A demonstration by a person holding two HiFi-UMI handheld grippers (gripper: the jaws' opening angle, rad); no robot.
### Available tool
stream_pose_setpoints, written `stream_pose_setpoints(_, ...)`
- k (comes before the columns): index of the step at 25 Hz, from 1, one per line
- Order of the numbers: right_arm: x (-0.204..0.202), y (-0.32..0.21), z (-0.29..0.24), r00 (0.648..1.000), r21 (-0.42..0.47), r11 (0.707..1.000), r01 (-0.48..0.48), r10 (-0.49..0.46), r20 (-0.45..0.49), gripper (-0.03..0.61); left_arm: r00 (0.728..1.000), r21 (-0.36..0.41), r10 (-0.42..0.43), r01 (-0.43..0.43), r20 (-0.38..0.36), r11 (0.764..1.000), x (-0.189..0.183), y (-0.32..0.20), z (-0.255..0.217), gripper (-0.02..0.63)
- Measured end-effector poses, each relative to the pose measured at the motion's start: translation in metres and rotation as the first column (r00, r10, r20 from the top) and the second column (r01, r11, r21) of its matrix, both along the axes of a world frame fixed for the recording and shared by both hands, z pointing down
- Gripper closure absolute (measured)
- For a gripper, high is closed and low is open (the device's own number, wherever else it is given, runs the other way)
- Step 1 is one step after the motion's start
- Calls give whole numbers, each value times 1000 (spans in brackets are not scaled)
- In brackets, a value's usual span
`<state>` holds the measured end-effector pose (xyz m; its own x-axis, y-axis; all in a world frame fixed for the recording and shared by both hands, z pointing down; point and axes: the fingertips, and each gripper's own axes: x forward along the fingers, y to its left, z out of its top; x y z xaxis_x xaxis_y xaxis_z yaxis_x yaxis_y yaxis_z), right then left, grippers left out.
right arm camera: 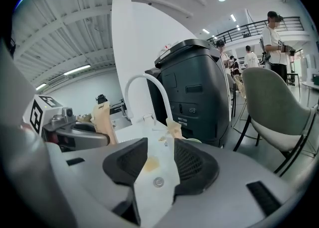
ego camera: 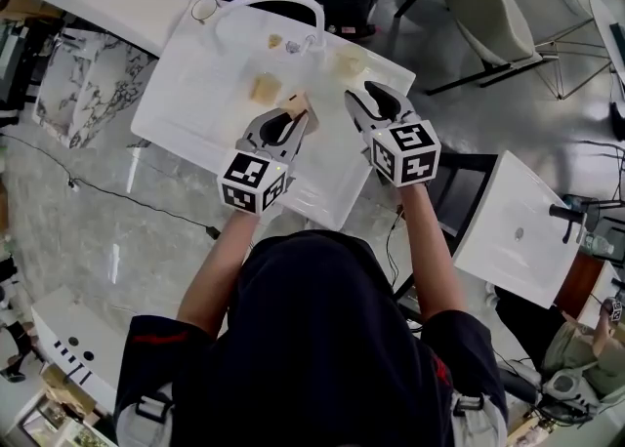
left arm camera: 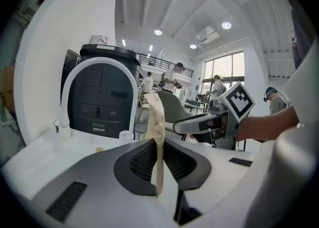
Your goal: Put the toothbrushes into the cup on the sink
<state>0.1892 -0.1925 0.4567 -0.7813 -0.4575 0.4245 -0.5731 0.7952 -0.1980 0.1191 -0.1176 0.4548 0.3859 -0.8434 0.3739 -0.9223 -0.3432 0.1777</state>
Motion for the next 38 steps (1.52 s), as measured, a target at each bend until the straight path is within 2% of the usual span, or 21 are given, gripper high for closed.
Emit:
stream_pose_setpoints(2,1,4,1,1000,0,1000,24,-24,0,404,1000,4,-23,23,3,1000,0,3,0,569)
stream_pose_setpoints(7,3,13,2,996,-20,996,89,-88,31,495,997,9,-70,70,13,998,4,7,2,569)
stream_pose_setpoints(10,-2,21,-4,988,-28,990,141,-139,64,516,996,8,-90,90,19,996,5,10,1,569)
stream_pose_setpoints(23,-33,40,-2,958,-36,961,274,-269,100,532,984,-5,-169,169,63,986,-8,31,0,569)
stream_pose_setpoints(32,-85,78,3,926,-49,927,373,-368,85,532,964,-4,-263,263,48,965,-54,67,2,569)
stream_pose_setpoints(38,-131,112,2,905,-39,906,422,-418,73,532,941,7,-337,337,44,942,-103,111,1,569)
